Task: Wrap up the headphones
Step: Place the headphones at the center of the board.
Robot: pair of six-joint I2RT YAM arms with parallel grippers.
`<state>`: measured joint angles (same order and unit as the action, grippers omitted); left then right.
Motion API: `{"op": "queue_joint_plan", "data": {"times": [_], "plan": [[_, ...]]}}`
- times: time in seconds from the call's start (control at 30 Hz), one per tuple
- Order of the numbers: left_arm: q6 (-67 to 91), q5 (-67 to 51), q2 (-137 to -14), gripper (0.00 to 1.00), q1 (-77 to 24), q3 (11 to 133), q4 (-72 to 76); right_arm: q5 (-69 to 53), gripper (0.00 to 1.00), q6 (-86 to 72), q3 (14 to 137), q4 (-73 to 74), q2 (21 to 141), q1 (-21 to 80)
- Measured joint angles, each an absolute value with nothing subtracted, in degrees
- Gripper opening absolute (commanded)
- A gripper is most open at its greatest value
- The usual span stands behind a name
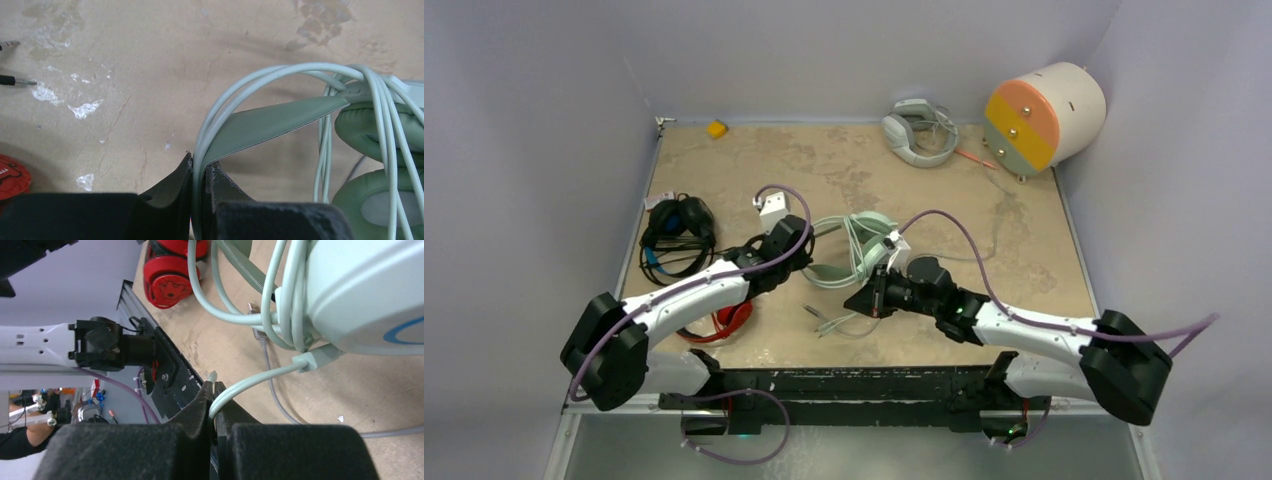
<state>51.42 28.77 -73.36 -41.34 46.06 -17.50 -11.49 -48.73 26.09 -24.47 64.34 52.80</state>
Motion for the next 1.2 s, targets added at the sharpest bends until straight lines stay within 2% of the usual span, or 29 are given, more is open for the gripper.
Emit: {"op": "queue_joint_plan", "data": {"times": [0.13, 0.2, 0.27, 0.7, 0.87, 1.07, 1.2], "plan": [[51.5, 28.5, -75.9, 0.00, -41.7, 43.6, -15.1, -11.7, 0.11, -51.3, 26.5, -27.3, 70.0, 52.9], [51.8, 27.9, -76.8, 0.00, -41.8, 42.6, -13.8, -11.8, 0.21, -52.6, 26.9, -28.5, 71.8, 52.9], [52.3, 27.2, -77.8, 0.00, -42.1, 41.6, -12.4, -11.5, 0.26, -53.6, 27.1, -29.4, 72.5, 52.9], [54.8, 23.5, -81.6, 0.00, -44.8, 38.9, -7.5, -5.5, 0.23, -54.6, 37.4, -28.6, 75.8, 52.9], [55.1, 22.9, -81.6, 0.00, -44.8, 38.7, -7.4, -4.6, 0.27, -51.6, 38.6, -25.1, 76.2, 52.7], [55.1, 22.9, -81.6, 0.00, -44.8, 38.7, -7.4, -10.1, 0.41, -36.0, 40.1, -17.5, 72.5, 52.6], [54.9, 22.9, -81.6, 0.00, -44.8, 38.6, -7.3, -16.4, 0.57, -22.3, 43.2, -9.0, 67.5, 52.6]]}}
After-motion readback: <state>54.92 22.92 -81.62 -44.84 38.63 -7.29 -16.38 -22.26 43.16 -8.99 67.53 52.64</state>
